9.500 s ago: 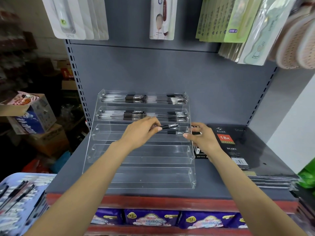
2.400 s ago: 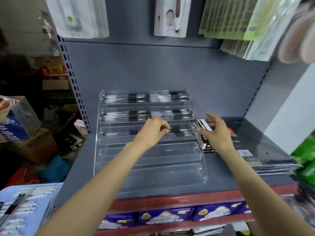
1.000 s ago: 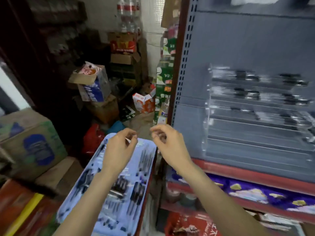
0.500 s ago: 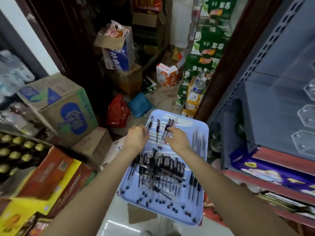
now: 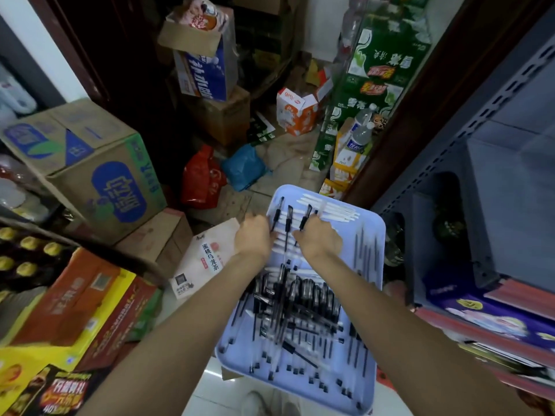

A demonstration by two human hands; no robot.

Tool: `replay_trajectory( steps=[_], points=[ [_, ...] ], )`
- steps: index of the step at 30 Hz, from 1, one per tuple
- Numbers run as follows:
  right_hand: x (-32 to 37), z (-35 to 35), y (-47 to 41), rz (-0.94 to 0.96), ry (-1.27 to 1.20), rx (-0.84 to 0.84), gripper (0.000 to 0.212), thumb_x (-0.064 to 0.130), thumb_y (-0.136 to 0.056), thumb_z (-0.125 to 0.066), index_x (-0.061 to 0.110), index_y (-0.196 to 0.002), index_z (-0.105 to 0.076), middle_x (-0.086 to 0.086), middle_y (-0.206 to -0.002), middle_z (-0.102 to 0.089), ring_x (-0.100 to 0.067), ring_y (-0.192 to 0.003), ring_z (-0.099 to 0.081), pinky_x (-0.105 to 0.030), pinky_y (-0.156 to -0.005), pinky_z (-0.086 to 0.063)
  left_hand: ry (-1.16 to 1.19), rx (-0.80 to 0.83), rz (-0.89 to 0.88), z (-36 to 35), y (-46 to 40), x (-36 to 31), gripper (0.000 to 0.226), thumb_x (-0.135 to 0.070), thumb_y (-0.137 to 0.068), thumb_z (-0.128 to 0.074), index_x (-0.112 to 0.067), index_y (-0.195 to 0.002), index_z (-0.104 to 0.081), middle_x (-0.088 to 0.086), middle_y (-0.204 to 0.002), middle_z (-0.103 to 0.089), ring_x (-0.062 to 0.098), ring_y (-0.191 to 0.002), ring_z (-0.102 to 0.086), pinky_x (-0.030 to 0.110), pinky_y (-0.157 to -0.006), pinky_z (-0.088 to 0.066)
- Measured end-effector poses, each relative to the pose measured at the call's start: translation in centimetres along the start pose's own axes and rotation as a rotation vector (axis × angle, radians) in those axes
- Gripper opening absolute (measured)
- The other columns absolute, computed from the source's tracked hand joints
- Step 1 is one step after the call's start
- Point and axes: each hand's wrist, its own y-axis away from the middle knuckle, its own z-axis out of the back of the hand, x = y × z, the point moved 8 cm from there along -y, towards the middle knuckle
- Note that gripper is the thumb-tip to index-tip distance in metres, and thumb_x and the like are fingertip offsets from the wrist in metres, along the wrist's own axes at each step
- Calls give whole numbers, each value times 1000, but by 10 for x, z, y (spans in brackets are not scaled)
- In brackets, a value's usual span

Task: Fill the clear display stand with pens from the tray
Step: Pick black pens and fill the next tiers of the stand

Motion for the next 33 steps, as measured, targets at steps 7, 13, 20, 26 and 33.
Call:
replay_trajectory(
  steps=[7,13,20,26,33],
  points=[
    [4,-5,-5,-44,-163,76,24,28,-89,-54,12,-74,-45,-3,-64,-49,-25,-62,-52,-28,-51,-37,107,49,32,-2,-1,2,28,-22,-88,-56,4,-82,-64,27,-91,-64,38,-87,-61,37,-68,-44],
    [-8,30,10,17,-592,65,41,17,-90,-54,8,-53,-39,-11,-51,-39,-27,-53,-40,-32,-61,-39,382,39,-21,16,17,6,24,-8,-94,-46,6,-79,-59,20,-83,-68,30,-78,-64,37,-77,-52],
    [-35,102,57,46,-1049,15,17,12,-93,-56,7,-76,-56,-5,-67,-61,-11,-46,-55,-20,-44,-44,477,41,-368,49,58,-62,12,-15,-99,-39,-17,-99,-51,18,-81,-62,18,-60,-47,25,-53,-30],
    [-78,176,94,146,-1282,-89,14,6,-90,-56,16,-80,-56,-2,-80,-73,-14,-68,-71,-17,-42,-41,453,9,-680,90,97,-160,15,-18,-100,-40,-19,-107,-53,-2,-68,-51,15,-55,-42,26,-54,-34],
    [-165,247,129,184,-1371,-210,14,7,-88,-58,19,-80,-58,-1,-75,-74,-10,-63,-69,-14,-40,-39,431,2,-884,87,133,-275,15,-15,-97,-45,-16,-108,-55,4,-97,-62,13,-74,-62,22,-70,-46]
  ],
)
